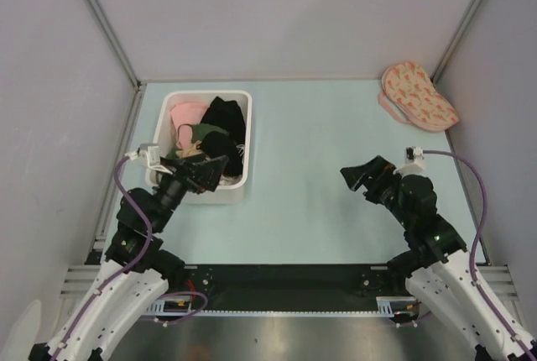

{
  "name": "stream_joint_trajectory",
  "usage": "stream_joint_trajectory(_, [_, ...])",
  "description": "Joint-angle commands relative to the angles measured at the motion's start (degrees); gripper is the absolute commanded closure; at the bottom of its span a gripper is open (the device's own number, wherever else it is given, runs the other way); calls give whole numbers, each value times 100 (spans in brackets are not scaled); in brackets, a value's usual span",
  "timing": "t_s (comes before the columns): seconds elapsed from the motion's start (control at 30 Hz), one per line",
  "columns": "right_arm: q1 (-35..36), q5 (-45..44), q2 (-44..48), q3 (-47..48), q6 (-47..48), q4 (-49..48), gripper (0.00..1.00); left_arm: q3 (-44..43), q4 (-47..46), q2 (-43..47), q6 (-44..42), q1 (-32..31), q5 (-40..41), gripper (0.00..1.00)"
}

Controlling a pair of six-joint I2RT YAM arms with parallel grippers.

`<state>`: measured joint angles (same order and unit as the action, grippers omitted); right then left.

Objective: Place the bra in the laundry bag and zip it closed

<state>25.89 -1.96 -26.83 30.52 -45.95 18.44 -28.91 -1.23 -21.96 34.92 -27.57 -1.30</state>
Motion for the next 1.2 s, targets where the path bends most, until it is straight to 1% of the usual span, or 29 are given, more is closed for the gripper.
stream_joint_trajectory(0.0, [-127, -1614, -883, 770, 788, 1268, 0, -763, 1956, -370, 68, -11, 1017, 0])
stream_joint_trajectory(0.07, [-311, -1598, -1288, 1068, 1272, 1146, 0, -976, 2336, -494, -64, -3, 852, 1])
stream_joint_trajectory(0.1, [-539, -1597, -1786, 1444, 1378, 1110, 0, -1090, 2530, -503, -81, -3, 755, 1])
stream_joint_trajectory(0.13, [-741, -1571, -2026, 1604, 1631, 1066, 0, -1082, 2549, -468, -125, -3, 597, 0])
stream_joint_trajectory(0.17, [-926, -1336, -2306, 1780, 1790, 839, 0, -1056, 2523, -441, -117, -3, 500, 1])
stream_joint_trajectory(0.2, [-1354, -1194, -2805, 2025, 1992, 672, 0, -977, 2410, -398, -117, -3, 403, 0])
stream_joint_trajectory(0.23, [-1550, -1080, -3089, 2150, 2307, 479, 0, -933, 2313, -310, -169, 6, 289, 0])
stream_joint_trajectory(0.27, [-1743, -887, -3352, 2255, 2432, 94, 0, -880, 2199, -257, -204, 6, -103, 1])
stream_joint_trajectory(0.3, [-2198, -851, -3607, 2517, 2477, -75, 0, -776, 1998, -213, -205, 6, -264, 1])
stream_joint_trajectory(0.33, [-2402, -746, -4236, 2694, 2469, -173, 0, -714, 1909, -160, -135, -2, -448, 1])
stream_joint_trajectory(0.4, [-2806, -727, -4916, 3115, 2539, -410, 0, -564, 1646, -169, -29, -3, -993, 0])
stream_joint_trajectory(0.43, [-3035, -788, -5546, 3561, 2565, -437, 0, -529, 1583, -212, 23, -3, -1143, 0])
stream_joint_trajectory(0.47, [-3107, -841, -5918, 3853, 2713, -411, 0, -494, 1522, -256, 67, -3, -1458, 0])
stream_joint_trajectory(0.53, [-3169, -920, -6499, 4337, 3021, -394, 1, -423, 1302, -379, 190, -3, -1741, 0])
stream_joint_trajectory(0.57, [-3178, -1121, -7093, 4905, 3362, -272, 1, -405, 1188, -432, 217, -3, -1994, 0])
stream_joint_trajectory(0.63, [-3169, -1350, -7606, 5374, 3662, -261, 0, -423, 1091, -581, 182, -2, -2207, 0])
stream_joint_trajectory(0.7, [-3204, -1561, -8283, 5832, 4171, -621, 0, -493, 1073, -660, 69, -3, -2313, 0])
stream_joint_trajectory(0.73, [-3222, -1788, -8521, 6007, 4278, -735, 0, -502, 1055, -713, 16, -11, -2313, 0])
stream_joint_trajectory(0.77, [-3257, -1895, -8993, 6444, 4323, -727, 0, -537, 1064, -731, -28, -20, -2287, 0])
stream_joint_trajectory(0.87, [-3222, -1975, -9549, 6843, 4839, -1271, 0, -651, 1203, -784, -230, -187, -2050, 1])
stream_joint_trajectory(0.9, [-3204, -2036, -9934, 7201, 4981, -1325, 1, -678, 1257, -810, -301, -248, -2032, 1])
stream_joint_trajectory(0.93, [-3204, -2202, -10190, 7483, 5165, -1264, 5, -713, 1301, -836, -345, -275, -2058, 0])
stream_joint_trajectory(1.0, [-3239, -2187, -10769, 8080, 5245, -1176, 8, -748, 1415, -845, -424, -319, -2058, 1])
stream_joint_trajectory(1.03, [-3257, -1890, -10912, 8231, 5324, -1054, 11, -748, 1442, -854, -442, -310, -2041, 0])
stream_joint_trajectory(1.17, [-3283, -1888, -11466, 8698, 5413, -868, 21, -766, 1556, -881, -512, -328, -1962, 0])
